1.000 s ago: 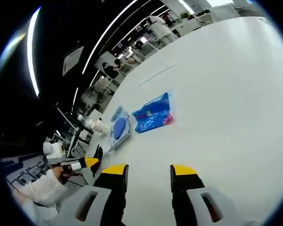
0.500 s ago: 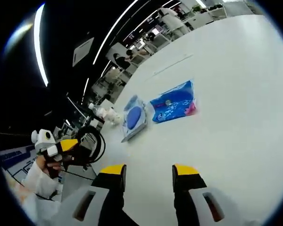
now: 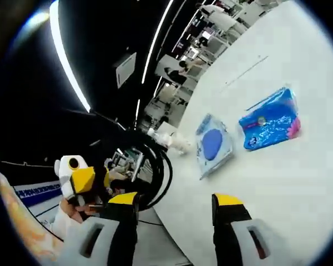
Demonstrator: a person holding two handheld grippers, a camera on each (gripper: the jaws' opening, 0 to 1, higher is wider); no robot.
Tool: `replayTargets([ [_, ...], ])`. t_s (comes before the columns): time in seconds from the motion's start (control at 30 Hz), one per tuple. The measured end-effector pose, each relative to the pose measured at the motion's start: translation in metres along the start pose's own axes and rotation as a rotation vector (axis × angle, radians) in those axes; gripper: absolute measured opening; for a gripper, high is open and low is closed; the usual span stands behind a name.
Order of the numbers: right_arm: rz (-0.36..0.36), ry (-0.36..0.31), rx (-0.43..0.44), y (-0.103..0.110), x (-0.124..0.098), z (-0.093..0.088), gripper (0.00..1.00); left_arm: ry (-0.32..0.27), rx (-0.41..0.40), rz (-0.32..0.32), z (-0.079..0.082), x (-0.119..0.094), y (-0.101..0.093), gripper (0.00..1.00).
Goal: Arrange the tabletop items into an orderly group along one side of the table until the central work area is clear of visible clutter.
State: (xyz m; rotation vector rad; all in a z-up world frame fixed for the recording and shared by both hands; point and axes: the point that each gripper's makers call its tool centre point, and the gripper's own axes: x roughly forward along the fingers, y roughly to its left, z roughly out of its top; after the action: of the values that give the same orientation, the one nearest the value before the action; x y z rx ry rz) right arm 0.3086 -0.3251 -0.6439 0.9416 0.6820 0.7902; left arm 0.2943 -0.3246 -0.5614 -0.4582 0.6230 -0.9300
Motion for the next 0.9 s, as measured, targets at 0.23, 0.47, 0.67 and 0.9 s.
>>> replayTargets([
  [0.23, 0.109, -0.079, 0.094, 0.019, 0.008, 0.012, 0.60, -0.040, -0.015, -0.106, 0.004, 0.008, -0.026, 0.04],
  [0.47, 0.098, -0.032, 0.105, 0.019, 0.019, -0.001, 0.57, -0.061, -0.059, -0.147, 0.007, 0.008, -0.032, 0.04],
  [0.67, 0.133, -0.034, 0.168, 0.024, 0.017, -0.001, 0.28, -0.091, -0.106, -0.127, 0.007, 0.005, -0.022, 0.03],
  [0.9, 0.133, -0.099, 0.270, 0.015, -0.003, 0.013, 0.09, -0.149, -0.156, -0.055, 0.010, -0.013, 0.002, 0.05],
])
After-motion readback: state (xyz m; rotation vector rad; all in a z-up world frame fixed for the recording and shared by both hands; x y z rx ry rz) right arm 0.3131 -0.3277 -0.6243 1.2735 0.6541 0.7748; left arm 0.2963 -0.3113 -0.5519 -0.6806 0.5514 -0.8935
